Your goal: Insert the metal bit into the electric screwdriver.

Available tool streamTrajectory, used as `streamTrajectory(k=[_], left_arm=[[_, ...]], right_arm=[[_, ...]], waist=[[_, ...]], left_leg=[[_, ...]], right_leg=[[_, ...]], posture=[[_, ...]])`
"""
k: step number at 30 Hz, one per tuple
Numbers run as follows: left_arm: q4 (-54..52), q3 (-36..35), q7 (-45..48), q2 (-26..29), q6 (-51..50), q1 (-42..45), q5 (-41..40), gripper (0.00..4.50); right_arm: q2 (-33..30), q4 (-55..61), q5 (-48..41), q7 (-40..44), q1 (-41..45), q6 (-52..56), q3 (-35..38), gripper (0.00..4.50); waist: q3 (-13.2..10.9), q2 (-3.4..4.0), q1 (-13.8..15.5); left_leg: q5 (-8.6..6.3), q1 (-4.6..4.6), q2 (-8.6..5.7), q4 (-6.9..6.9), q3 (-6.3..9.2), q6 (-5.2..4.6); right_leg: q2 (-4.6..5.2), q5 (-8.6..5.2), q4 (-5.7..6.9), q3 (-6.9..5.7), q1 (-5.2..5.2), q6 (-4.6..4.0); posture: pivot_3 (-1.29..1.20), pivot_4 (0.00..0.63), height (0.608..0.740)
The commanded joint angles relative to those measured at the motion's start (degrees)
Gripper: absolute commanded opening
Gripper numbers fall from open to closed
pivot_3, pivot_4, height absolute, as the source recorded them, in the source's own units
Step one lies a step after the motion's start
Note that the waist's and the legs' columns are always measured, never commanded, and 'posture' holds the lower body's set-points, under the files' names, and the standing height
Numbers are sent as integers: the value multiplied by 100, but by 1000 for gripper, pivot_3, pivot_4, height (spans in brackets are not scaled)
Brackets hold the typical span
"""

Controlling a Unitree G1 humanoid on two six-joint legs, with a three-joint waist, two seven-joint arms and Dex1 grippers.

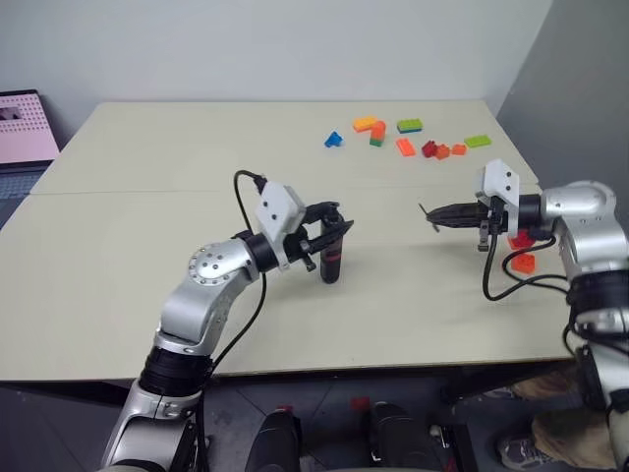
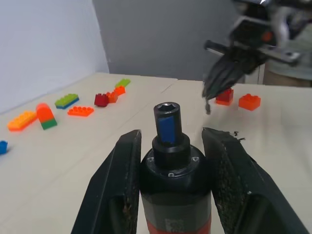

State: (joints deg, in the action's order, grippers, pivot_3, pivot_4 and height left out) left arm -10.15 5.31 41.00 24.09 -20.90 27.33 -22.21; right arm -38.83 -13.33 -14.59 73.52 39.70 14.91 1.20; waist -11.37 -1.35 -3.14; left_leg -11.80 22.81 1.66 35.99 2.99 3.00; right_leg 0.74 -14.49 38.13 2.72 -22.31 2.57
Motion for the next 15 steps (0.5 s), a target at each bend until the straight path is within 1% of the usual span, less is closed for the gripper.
streamTrajectory(k=[1, 2, 5, 7, 15], left_arm=[[135, -215, 130, 222, -173, 71, -45, 1587], [155, -240, 152, 246, -195, 90, -70, 1587], [192, -253, 203, 291, -257, 132, -120, 1587], [187, -252, 174, 257, -260, 166, -144, 1587], [-24, -161, -35, -73, -189, 491, -121, 1586]], right_arm=[[178, 1650, -903, -861, -94, 1222, 553, 0], [233, 1862, -1023, -1015, -128, 1401, 591, 0], [688, 2424, -1623, -1715, 36, 2008, 783, 0], [851, 2621, -1839, -1970, 140, 2225, 812, 0], [870, 2559, -2344, -2346, 528, 2602, 883, 0]], waist=[[0, 2, -18], [0, 1, -17], [2, -3, -11], [1, -2, -9], [-2, -2, 35]], left_leg=[[0, -3, 0, 2, -1, 0], [0, -4, 0, 1, -3, 0], [0, -1, 1, 0, 2, 0], [0, 3, 2, -1, 0, 0], [-1, 20, 1, -3, 1, -1]], right_leg=[[0, 0, 0, 0, 1, 0], [0, -1, -2, 0, 1, -2], [-2, -8, -10, -5, 3, -12], [-3, -7, -12, -3, 0, -10], [-2, -8, -21, -6, -11, -12]], posture=[[0, 150, 740], [0, 150, 740], [0, 150, 740], [0, 150, 740], [0, 150, 740]])
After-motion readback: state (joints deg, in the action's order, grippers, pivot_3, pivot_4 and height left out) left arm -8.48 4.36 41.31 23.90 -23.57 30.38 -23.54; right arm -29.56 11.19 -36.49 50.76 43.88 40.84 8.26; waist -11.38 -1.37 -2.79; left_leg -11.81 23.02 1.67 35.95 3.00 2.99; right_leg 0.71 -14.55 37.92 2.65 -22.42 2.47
